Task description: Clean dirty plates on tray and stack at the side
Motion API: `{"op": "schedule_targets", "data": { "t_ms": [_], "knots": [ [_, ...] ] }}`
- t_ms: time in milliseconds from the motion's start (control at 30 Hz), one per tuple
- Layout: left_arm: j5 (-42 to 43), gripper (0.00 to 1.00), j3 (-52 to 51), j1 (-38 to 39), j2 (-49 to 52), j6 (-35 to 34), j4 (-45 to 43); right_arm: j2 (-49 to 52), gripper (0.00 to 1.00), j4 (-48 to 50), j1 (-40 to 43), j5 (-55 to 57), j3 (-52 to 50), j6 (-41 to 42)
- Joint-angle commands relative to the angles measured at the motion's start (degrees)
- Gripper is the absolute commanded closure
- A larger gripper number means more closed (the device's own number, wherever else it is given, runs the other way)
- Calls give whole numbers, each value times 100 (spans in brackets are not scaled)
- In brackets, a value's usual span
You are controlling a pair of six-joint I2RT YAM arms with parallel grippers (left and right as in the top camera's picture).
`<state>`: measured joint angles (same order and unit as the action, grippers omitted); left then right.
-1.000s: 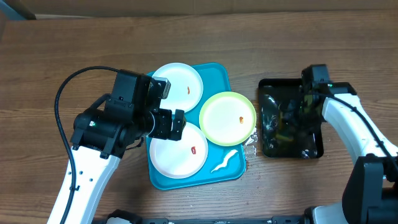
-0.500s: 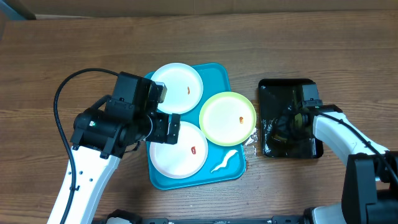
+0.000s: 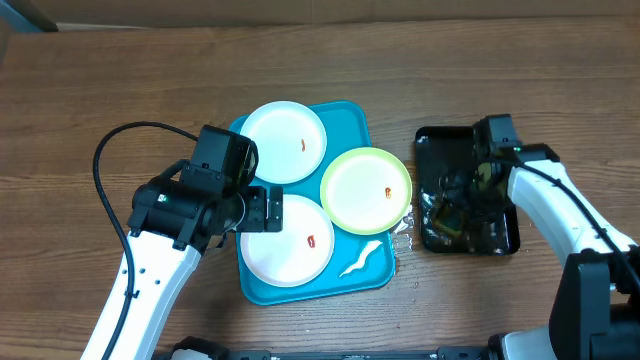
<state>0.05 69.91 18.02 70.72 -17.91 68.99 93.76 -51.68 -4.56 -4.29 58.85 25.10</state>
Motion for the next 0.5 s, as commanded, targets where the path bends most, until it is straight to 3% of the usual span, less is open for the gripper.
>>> {"op": "schedule_targets", "data": {
  "t_ms": [0, 233, 333, 433, 467],
  "knots": [
    [-133, 0, -44, 33, -66, -162, -44, -9, 43, 35, -22, 4, 50, 2],
    [-160, 0, -44, 33, -66, -157, -44, 37, 54, 953, -26, 81, -811, 229],
    [-201, 0, -44, 33, -63, -140, -31, 52, 69, 1113, -26, 79, -1001, 348],
    [-227, 0, -44, 33, -33, -140, -26, 50, 96, 1051, -26, 2, -960, 343],
    [-249, 0, -44, 33, -11, -140, -13, 50, 96, 964, -24, -87, -907, 341]
  ]
}}
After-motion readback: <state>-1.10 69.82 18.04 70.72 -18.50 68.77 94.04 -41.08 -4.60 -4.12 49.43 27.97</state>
